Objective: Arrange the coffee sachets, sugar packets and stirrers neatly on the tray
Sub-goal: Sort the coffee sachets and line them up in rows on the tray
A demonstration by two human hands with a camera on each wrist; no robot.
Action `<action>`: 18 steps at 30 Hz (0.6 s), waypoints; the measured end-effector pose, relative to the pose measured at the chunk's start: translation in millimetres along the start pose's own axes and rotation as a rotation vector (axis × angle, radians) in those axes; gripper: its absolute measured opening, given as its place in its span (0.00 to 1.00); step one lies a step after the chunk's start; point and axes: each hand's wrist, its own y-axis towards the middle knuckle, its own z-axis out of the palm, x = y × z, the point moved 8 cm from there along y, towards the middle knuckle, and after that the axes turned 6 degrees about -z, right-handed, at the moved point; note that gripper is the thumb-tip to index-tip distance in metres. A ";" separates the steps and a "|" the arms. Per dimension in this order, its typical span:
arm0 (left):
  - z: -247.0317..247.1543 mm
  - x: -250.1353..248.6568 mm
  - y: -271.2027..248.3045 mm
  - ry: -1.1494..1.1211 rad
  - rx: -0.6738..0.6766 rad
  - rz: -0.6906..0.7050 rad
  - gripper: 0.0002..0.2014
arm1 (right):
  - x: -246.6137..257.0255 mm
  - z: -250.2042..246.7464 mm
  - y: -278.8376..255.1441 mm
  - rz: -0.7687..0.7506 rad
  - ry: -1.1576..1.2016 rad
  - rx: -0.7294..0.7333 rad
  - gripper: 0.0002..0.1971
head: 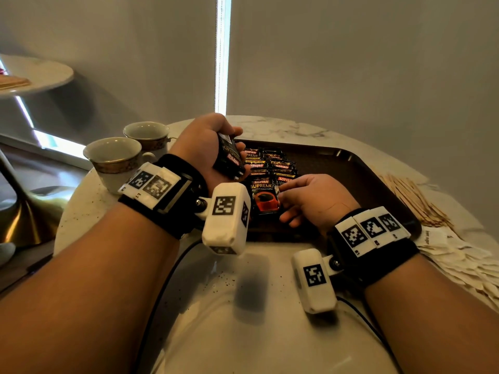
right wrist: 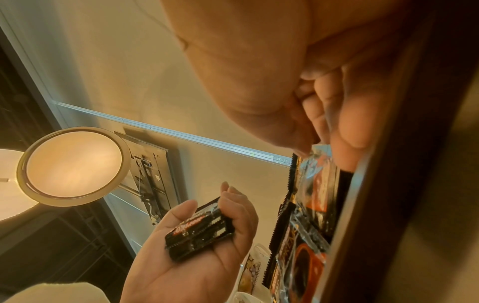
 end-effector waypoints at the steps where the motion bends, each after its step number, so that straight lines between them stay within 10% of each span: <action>1: 1.0 1.5 0.0 -0.013 0.004 -0.010 0.13 | -0.6 0.1 0.0 0.002 -0.001 0.001 0.08; 18: 6.3 9.4 4.5 0.052 -0.005 -0.008 0.18 | 0.3 -34.3 4.3 -0.128 -0.047 -0.247 0.01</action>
